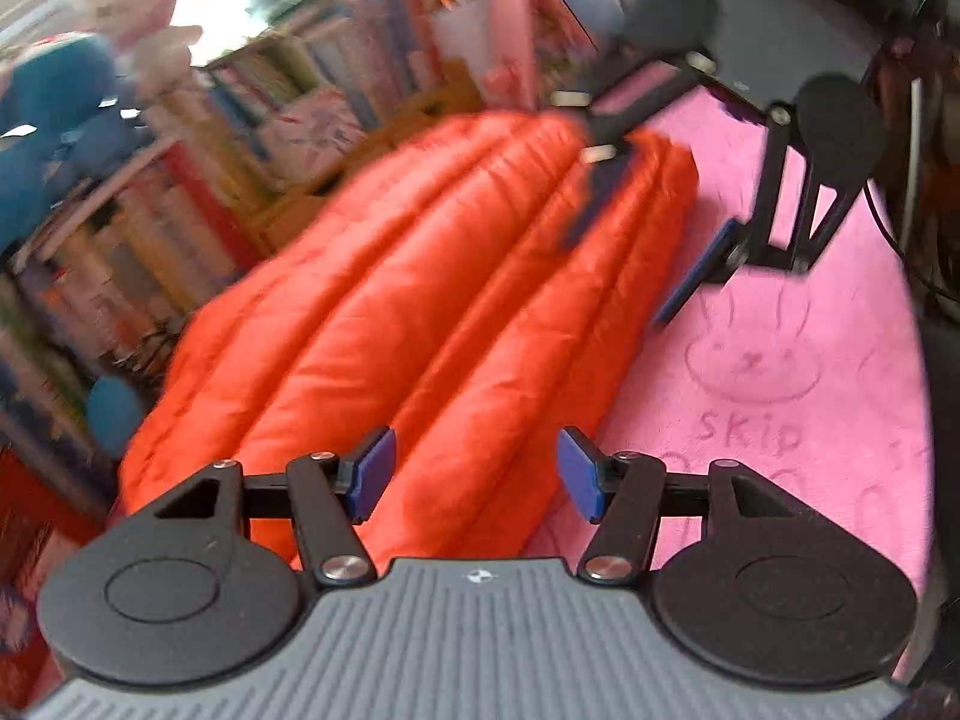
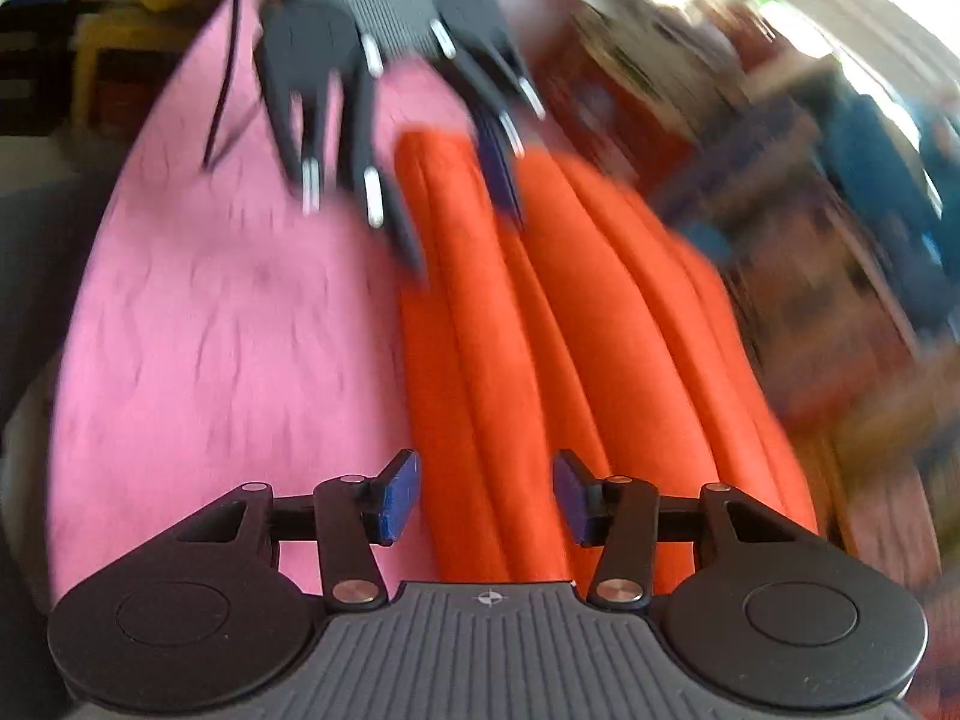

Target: Fold clothes

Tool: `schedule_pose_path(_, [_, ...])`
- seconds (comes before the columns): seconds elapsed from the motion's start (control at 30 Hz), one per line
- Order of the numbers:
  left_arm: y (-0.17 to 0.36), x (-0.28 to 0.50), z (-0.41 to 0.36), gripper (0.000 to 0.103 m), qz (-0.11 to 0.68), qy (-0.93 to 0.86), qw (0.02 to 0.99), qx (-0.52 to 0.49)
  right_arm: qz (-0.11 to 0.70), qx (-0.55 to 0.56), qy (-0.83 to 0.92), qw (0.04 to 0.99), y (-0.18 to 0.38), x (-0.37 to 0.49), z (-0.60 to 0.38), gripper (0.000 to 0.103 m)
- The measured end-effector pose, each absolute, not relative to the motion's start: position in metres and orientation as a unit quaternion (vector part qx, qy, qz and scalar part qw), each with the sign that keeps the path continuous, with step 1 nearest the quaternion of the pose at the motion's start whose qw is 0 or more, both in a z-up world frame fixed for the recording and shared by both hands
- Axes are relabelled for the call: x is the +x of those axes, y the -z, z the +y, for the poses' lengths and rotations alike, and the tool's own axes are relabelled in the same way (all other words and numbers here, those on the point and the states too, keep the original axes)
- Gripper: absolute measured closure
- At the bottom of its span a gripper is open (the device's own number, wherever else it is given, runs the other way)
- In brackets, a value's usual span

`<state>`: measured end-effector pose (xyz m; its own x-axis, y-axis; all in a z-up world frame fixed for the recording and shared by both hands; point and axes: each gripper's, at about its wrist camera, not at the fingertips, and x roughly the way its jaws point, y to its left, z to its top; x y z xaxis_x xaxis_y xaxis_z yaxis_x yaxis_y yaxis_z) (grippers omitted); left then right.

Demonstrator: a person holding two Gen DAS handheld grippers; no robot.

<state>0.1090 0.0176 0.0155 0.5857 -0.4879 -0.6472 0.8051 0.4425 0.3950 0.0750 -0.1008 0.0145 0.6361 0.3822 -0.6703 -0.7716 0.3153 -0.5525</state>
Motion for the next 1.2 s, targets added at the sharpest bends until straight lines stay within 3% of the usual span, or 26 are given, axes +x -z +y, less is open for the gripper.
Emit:
schedule_pose_path(0.17, [0.012,0.130,0.018,0.045,0.244,0.401,0.803,0.368,0.224,-0.464,-0.388,0.764,0.003,0.122,-0.062,0.055])
schedule_pose_path(0.4, [0.012,0.146,0.051,0.045,0.278,0.425,0.817,0.274,0.303,-0.406,-0.363,0.782,0.010,0.132,-0.136,0.057])
schedule_pose_path(0.83, [0.011,0.157,0.051,0.045,0.274,0.419,0.826,0.260,0.375,-0.367,-0.239,0.817,0.003,0.104,-0.239,0.057])
schedule_pose_path(0.93, [-0.004,0.141,0.049,0.045,0.241,0.374,0.856,0.263,0.352,-0.382,-0.204,0.830,-0.005,0.088,-0.232,0.057])
schedule_pose_path(1.0, [-0.027,0.128,0.059,0.033,0.175,0.345,0.894,0.226,0.304,-0.386,-0.187,0.850,-0.009,0.065,-0.231,0.052])
schedule_pose_path(1.03, [-0.039,0.126,0.064,0.017,0.149,0.333,0.911,0.195,0.256,-0.380,-0.179,0.871,-0.017,0.058,-0.225,0.040])
schedule_pose_path(1.07, [-0.052,0.128,0.067,0.007,0.130,0.319,0.925,0.164,0.201,-0.363,-0.160,0.896,-0.025,0.052,-0.217,0.026])
schedule_pose_path(1.13, [-0.066,0.137,0.059,0.007,0.118,0.265,0.947,0.142,0.121,-0.320,-0.134,0.930,-0.035,0.051,-0.201,0.018])
schedule_pose_path(1.2, [-0.068,0.152,0.038,0.007,0.123,0.200,0.961,0.149,0.063,-0.284,-0.098,0.952,-0.035,0.066,-0.180,0.017])
